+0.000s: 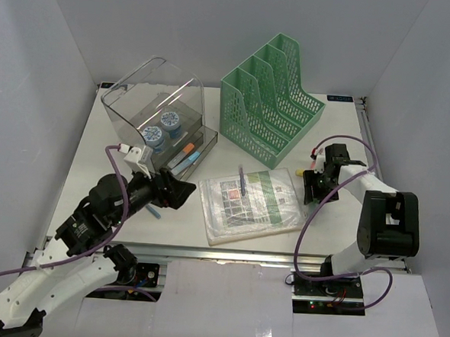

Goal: Organize the desk

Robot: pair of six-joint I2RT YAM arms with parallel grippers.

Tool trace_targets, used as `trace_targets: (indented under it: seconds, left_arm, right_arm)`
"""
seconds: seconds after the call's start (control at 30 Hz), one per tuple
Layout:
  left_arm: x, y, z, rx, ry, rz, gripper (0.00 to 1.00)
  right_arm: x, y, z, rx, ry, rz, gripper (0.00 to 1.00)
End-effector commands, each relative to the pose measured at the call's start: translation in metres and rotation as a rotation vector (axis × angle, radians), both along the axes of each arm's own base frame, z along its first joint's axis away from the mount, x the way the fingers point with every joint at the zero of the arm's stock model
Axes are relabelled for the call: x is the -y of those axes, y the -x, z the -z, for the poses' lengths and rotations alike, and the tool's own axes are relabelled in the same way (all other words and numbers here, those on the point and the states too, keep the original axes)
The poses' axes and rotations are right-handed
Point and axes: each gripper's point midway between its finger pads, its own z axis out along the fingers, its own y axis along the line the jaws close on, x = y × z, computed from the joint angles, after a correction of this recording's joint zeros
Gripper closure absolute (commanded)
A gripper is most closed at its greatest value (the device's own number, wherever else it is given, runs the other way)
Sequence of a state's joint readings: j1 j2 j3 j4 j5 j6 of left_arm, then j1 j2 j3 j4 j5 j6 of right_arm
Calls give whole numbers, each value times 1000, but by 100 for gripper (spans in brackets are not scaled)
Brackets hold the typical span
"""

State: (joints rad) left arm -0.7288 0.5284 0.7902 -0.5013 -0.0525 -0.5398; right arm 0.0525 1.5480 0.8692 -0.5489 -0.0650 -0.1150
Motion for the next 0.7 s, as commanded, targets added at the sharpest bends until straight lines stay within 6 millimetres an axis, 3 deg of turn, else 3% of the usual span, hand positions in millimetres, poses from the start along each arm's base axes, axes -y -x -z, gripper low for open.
trace_targets:
  seconds: [0.0,0.3,0.47,0.57,0.67]
  left_arm:
    - [-9,5,-4,0,20,-27,2]
    - [-9,6,-9,-7,33,-26,2]
    - [-8,9,-15,-10,48,-16,2]
    - [-9,12,-30,9,65,-6,2]
    - [-12,17,-48,46,89,5,2]
  right_arm:
    - [6,-8,0,18,30,28,46]
    - [8,-10,9,-3,22,38,69]
    - [14,-19,2,47,-32,65,84]
    - [5,-32,-21,141,-83,-17,90]
    - [-27,-48,-75,371,-150,-323,90]
